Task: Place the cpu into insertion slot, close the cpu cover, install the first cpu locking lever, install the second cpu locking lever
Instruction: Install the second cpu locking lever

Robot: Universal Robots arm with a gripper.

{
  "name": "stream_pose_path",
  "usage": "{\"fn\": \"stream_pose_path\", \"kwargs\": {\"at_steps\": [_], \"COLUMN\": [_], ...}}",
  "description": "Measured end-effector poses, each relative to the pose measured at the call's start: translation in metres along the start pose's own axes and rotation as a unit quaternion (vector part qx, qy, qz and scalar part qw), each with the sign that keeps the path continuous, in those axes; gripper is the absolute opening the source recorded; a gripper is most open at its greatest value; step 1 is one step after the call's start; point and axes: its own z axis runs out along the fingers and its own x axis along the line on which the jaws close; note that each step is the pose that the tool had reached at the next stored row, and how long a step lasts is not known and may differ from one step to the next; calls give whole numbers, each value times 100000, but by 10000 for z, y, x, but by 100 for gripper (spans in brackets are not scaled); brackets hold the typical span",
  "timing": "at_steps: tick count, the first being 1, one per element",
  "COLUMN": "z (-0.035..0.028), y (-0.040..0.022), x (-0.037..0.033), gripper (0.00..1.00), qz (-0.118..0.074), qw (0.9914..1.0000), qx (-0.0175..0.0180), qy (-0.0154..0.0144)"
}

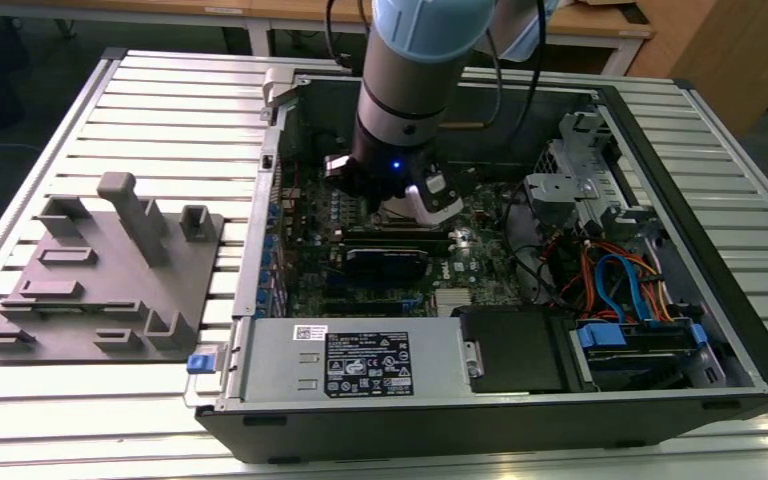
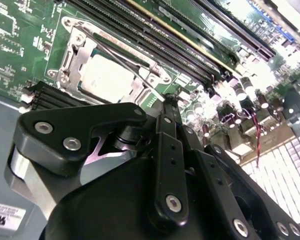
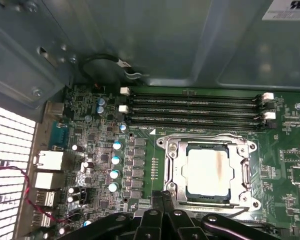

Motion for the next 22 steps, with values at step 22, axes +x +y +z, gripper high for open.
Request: {"fn": "stream_pose_path", "kwargs": {"at_steps": [22], "z": [-173], "y": [53], "x": [-234], "gripper": [11], "qz": [1018], "qw": [99932], "qx": [201], "qy": [3537]}}
